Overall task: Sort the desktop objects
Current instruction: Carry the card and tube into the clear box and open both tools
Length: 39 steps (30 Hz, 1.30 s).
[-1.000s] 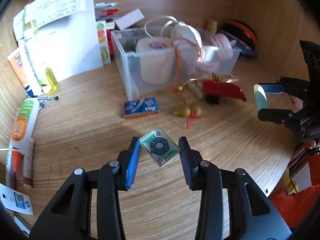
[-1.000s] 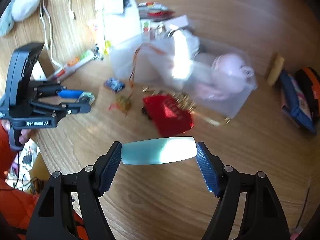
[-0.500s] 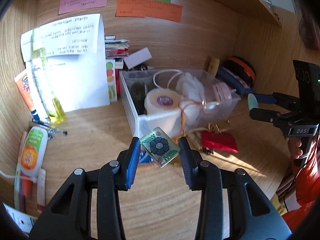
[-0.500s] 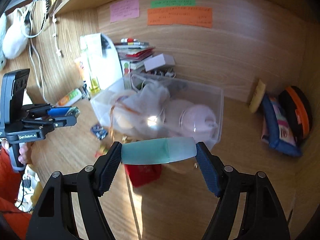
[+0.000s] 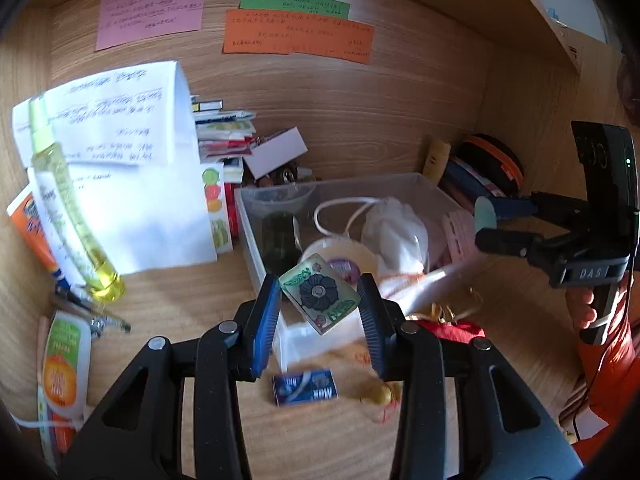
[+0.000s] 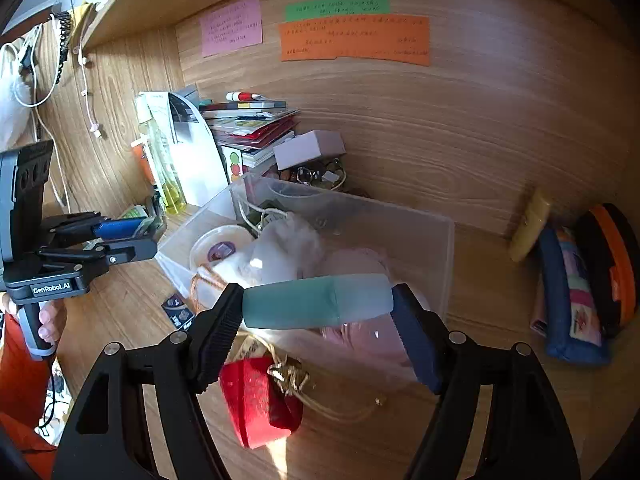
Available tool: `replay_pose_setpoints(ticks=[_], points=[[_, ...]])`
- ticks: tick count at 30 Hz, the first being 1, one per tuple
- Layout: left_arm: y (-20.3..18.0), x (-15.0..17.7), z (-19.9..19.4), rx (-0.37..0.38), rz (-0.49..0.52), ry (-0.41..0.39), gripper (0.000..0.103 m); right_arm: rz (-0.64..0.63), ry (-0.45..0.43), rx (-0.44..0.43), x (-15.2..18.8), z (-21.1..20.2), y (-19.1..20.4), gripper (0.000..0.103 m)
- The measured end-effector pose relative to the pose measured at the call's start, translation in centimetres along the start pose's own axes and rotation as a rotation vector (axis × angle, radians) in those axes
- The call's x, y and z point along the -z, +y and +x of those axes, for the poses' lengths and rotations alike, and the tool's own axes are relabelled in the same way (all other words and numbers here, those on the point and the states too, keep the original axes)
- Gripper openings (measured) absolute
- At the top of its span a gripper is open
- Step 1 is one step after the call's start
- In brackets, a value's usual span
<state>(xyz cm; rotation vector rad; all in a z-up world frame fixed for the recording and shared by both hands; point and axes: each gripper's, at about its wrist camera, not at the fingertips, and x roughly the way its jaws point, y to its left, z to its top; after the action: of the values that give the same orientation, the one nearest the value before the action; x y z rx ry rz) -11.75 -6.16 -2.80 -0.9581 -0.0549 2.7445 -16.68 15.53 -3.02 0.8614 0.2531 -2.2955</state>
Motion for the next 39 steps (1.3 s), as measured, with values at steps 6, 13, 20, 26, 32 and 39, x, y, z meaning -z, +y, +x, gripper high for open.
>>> replay_pose_setpoints(ticks=[6, 13, 20, 26, 32, 39], points=[[0.7, -2.4, 3.0, -0.01, -0.005, 0.037, 0.039, -0.034, 0.045, 0.006, -1.6, 2.5, 0.1, 0.071], [0.9, -4.7, 6.9, -0.028, -0.018, 0.08, 0.039, -0.07, 0.07, 0.027, -3.3, 4.9, -0.3, 0.071], [1.1, -4.7, 9.7, -0.022, -0.044, 0.129, 0.039, -0.046, 0.087, 0.031, -3.0, 6.7, -1.5, 0.071], [0.9, -4.3, 10.2, -0.03, -0.022, 0.136, 0.039, -0.032, 0.095, 0.038, -2.9, 7.0, -2.3, 0.071], [0.9, -4.3, 10.1, -0.021, -0.018, 0.134, 0.039, -0.021, 0.106, 0.045, -2.9, 7.3, -2.6, 0.072], [-0.1, -4.5, 8.8, -0.02, 0.001, 0.094, 0.057, -0.045, 0.094, 0.078, -3.0, 6.4, -1.8, 0.077]])
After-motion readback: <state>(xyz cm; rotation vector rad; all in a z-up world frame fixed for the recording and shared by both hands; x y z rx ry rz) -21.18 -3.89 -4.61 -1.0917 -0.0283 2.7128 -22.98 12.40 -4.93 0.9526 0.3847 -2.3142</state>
